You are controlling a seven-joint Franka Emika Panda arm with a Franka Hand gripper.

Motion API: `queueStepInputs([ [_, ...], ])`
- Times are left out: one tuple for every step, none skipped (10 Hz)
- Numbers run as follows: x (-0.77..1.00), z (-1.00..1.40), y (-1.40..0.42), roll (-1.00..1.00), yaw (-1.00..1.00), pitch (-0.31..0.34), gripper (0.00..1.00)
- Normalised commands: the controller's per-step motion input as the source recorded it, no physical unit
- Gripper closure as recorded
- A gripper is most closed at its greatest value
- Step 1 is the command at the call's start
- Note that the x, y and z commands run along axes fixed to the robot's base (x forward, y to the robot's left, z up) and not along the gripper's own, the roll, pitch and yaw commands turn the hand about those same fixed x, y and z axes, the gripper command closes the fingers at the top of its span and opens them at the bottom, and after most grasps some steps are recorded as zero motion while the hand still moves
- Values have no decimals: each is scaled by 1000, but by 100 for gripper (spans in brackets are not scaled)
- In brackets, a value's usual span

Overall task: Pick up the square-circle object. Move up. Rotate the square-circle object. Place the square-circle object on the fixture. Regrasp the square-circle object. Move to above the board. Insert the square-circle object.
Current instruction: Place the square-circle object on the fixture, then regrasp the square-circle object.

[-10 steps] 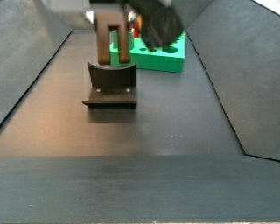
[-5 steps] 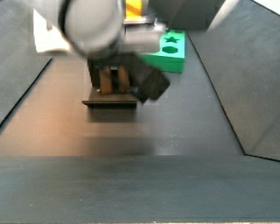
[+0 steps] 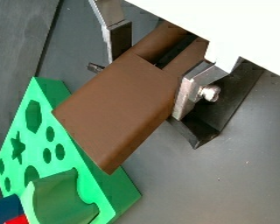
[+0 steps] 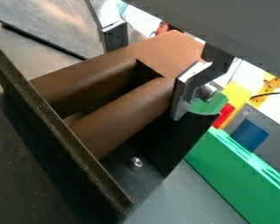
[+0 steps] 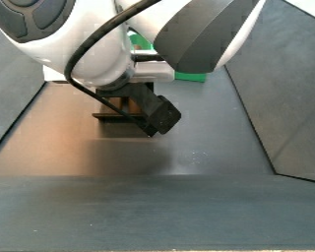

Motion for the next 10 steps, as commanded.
queueStepInputs([
  [79,-310,140,-115,-45,-104,100],
  [75,-313,138,-112,-34,-99,100],
  [0,-167,-500,0,0,0,100],
  [0,0,0,0,0,0,0],
  [0,1000,0,13,10,-58,0],
  [-11,1000,-1,13,19,-50,0],
  [-29,1000,9,25,36,-40,0],
  [-37,1000,8,34,48,-21,0],
  [-40,1000,3,36,51,-7,0],
  [-40,862,9,33,51,23,0],
])
